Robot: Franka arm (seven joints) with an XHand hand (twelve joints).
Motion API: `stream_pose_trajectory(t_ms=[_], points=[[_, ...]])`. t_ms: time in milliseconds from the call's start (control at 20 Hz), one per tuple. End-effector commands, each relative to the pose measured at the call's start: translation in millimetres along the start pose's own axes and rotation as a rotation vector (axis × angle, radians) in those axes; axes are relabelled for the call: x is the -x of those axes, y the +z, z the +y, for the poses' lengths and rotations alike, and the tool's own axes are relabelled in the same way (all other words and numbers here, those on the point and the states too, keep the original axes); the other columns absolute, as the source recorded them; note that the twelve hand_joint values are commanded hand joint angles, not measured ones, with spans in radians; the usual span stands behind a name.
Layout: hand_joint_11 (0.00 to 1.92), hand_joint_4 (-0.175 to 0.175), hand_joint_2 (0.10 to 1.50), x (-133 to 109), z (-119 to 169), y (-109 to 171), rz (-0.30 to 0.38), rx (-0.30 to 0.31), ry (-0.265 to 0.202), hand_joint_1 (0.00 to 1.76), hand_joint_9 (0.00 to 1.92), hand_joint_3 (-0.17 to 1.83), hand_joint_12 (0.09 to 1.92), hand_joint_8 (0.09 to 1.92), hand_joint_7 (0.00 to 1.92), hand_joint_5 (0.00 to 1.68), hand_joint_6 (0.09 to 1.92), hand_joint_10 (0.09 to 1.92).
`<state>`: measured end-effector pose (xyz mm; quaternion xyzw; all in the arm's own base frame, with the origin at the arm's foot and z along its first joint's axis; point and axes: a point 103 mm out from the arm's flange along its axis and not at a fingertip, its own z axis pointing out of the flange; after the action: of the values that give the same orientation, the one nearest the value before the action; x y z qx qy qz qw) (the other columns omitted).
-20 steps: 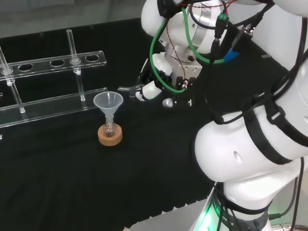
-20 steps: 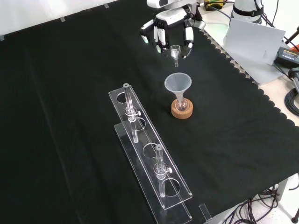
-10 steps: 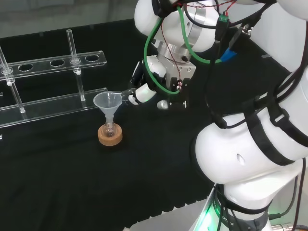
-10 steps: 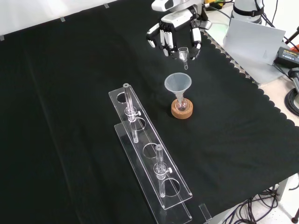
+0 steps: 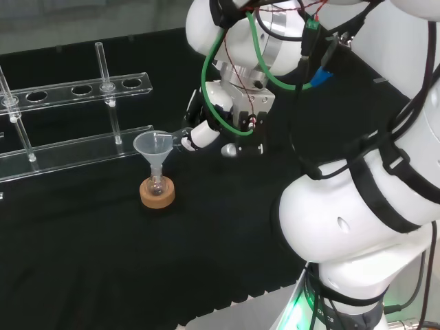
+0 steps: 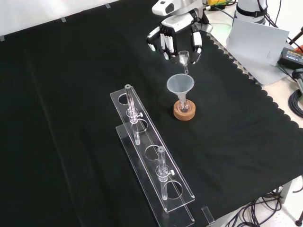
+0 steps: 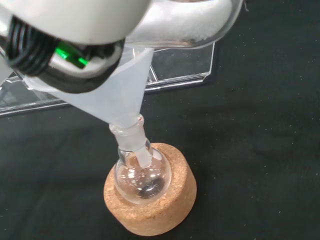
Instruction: Pour all the NaCl from the weighing funnel into the round-bottom flask.
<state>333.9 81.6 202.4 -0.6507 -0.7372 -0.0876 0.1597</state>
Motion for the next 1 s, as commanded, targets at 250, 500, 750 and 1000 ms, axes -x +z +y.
stream_pose_trajectory(t_ms=[250,500,750,1000], points=[[0.12,0.175,0.54,-2,8,-18,-0.103,0.020,-0.057,1.17,1.30,0.71,1.54,0.09,1.70,1.61,0.09,0.15],[0.12,0.175,0.54,-7,14,-26,-0.167,0.017,-0.108,1.17,1.30,0.71,1.54,0.09,1.70,1.61,0.09,0.15],[0.12,0.175,0.54,-13,22,-32,-0.220,0.007,-0.144,1.17,1.30,0.71,1.54,0.09,1.70,1.61,0.09,0.15],[0.12,0.175,0.54,-15,27,-28,-0.276,-0.005,-0.168,1.17,1.30,0.71,1.54,0.09,1.70,1.61,0.09,0.15]])
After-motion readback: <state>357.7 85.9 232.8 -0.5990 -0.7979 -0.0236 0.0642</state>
